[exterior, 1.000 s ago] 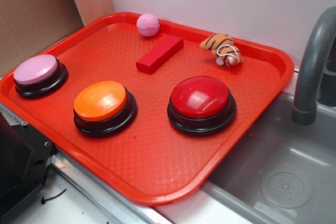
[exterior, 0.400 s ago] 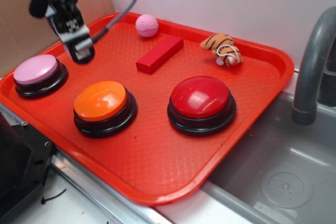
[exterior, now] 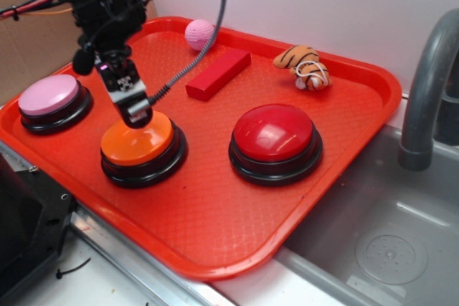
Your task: Push the orange button.
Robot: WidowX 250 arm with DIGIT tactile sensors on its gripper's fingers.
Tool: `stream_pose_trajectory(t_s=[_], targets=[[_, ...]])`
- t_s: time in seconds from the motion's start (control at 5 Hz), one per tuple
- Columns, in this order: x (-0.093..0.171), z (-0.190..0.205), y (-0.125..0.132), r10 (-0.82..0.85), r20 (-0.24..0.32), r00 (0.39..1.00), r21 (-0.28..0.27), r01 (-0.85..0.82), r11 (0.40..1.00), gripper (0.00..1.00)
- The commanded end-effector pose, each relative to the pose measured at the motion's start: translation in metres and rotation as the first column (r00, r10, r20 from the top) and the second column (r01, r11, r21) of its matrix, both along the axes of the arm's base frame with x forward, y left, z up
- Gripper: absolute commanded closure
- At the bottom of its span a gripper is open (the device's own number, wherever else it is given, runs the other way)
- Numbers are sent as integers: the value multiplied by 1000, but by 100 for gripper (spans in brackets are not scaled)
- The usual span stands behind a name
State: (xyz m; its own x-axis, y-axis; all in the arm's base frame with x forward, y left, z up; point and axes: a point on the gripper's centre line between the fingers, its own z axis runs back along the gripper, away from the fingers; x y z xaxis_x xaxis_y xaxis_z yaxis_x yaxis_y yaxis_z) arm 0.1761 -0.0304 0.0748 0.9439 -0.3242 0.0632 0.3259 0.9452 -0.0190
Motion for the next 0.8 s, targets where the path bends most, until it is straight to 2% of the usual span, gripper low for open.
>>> stream_pose_trajectory(t_s=[0.0, 0.2, 0.6], targets=[[14, -28, -19, -52, -16, 999, 16, 52, 999, 0], [9, -34, -18, -51, -44, 998, 26, 52, 998, 0], [7, -16, -9, -36, -43, 998, 27, 38, 999, 0]])
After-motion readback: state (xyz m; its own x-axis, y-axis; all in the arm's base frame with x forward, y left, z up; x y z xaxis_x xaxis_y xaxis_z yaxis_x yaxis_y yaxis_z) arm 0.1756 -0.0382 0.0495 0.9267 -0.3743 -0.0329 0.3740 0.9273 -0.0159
